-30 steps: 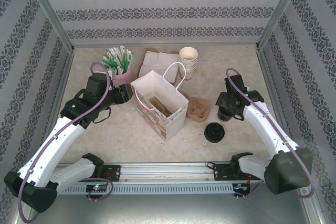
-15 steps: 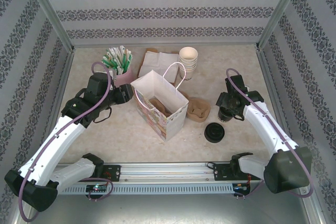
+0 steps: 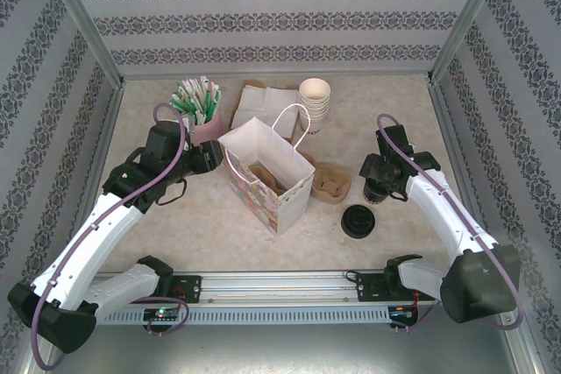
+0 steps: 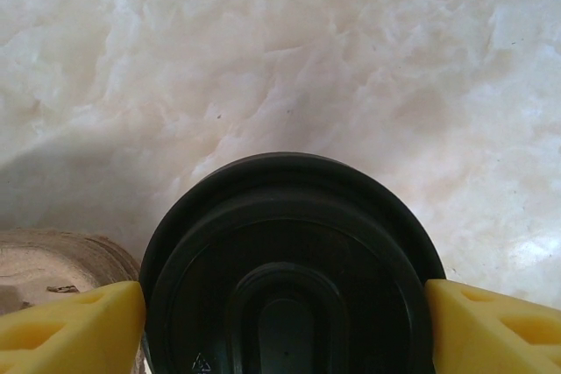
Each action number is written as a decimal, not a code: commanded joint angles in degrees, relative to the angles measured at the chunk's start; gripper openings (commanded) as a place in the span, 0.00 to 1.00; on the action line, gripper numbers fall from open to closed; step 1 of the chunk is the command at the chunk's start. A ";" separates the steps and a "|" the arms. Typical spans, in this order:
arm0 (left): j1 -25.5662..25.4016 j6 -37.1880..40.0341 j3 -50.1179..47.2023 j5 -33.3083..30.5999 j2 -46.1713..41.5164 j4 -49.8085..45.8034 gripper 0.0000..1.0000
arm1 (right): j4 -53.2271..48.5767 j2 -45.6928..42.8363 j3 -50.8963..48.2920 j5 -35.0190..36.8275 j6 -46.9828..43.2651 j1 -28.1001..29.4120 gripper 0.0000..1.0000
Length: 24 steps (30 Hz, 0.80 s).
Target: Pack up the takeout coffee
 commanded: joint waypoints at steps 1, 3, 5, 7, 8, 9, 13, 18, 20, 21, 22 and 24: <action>0.47 -0.56 0.07 0.54 0.07 -0.23 0.64 | -0.78 0.59 -0.51 -0.85 -1.03 0.22 0.86; 0.48 -0.56 0.11 0.57 0.10 -0.20 0.64 | -1.10 0.74 -0.38 -0.80 -1.09 0.30 0.87; 0.46 -0.56 0.09 0.55 0.24 -0.15 0.64 | -1.27 0.65 -0.16 -0.68 -1.12 0.48 0.86; 0.50 -0.55 0.06 0.63 0.24 -0.15 0.64 | -1.48 0.48 0.02 -0.57 -1.29 0.66 0.86; 0.45 -0.56 0.10 0.62 0.23 -0.06 0.64 | -1.58 0.31 0.15 -0.07 -1.38 0.97 0.85; 0.47 -0.56 0.02 0.67 0.24 -0.06 0.64 | -1.90 0.30 0.39 0.82 -1.32 1.35 0.84; 0.50 -0.56 0.13 0.81 0.53 0.07 0.64 | -2.66 0.65 1.16 2.28 -2.00 2.96 0.81; 0.48 -0.56 0.16 1.16 0.94 0.03 0.63 | -2.31 1.26 1.07 2.00 -2.04 3.31 0.81; 0.50 -0.56 0.13 1.16 0.87 0.02 0.63 | -2.28 1.42 1.03 1.91 -2.00 3.39 0.80; 0.49 -0.56 0.16 1.14 0.85 0.04 0.63 | -2.21 1.44 1.07 1.91 -2.00 3.40 0.79; 0.44 -0.50 0.10 1.02 0.85 0.02 0.63 | -2.06 1.45 1.07 1.92 -1.91 3.38 0.79; 0.52 -0.48 0.16 0.95 0.95 0.02 0.63 | -1.89 1.37 1.09 1.74 -1.73 3.40 0.77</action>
